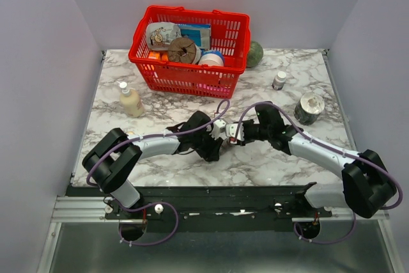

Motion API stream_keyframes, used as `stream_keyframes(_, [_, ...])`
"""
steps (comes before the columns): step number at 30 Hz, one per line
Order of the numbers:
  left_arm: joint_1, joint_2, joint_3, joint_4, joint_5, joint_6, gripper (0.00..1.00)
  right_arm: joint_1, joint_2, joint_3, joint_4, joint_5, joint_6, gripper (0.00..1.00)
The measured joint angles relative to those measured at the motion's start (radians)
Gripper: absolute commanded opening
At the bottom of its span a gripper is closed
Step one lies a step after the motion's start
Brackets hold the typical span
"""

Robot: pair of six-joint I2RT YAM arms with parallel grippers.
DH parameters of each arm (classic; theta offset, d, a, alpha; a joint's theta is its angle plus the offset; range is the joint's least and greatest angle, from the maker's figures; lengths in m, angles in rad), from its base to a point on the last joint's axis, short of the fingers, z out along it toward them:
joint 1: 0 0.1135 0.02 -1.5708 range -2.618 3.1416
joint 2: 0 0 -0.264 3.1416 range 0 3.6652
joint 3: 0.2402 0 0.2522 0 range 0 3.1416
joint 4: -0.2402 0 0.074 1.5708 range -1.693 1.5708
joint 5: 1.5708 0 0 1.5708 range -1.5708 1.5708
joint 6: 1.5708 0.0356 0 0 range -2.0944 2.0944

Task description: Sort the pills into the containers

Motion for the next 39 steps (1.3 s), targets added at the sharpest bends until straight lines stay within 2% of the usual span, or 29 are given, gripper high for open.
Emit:
stream_keyframes(5, [0.000, 0.000, 0.000, 0.000, 0.000, 0.002, 0.43, 0.000, 0.016, 0.014, -0.082, -0.089, -0.018, 0.16])
stream_keyframes(7, [0.000, 0.000, 0.000, 0.000, 0.000, 0.003, 0.43, 0.000, 0.048, 0.047, -0.134, -0.126, -0.019, 0.14])
stream_keyframes(13, [0.000, 0.000, 0.000, 0.000, 0.000, 0.005, 0.43, -0.027, 0.145, 0.198, -0.280, -0.218, 0.034, 0.13])
stream_keyframes(23, [0.000, -0.014, -0.017, 0.011, 0.000, 0.004, 0.43, -0.156, 0.221, 0.344, -0.505, -0.404, 0.095, 0.13])
stream_keyframes(32, [0.000, -0.072, -0.045, 0.028, 0.000, 0.004, 0.42, -0.161, 0.357, 0.459, -0.676, -0.478, 0.111, 0.13])
stream_keyframes(39, [0.000, -0.100, -0.046, 0.052, 0.000, 0.004, 0.42, -0.161, 0.398, 0.489, -0.736, -0.494, 0.133, 0.13])
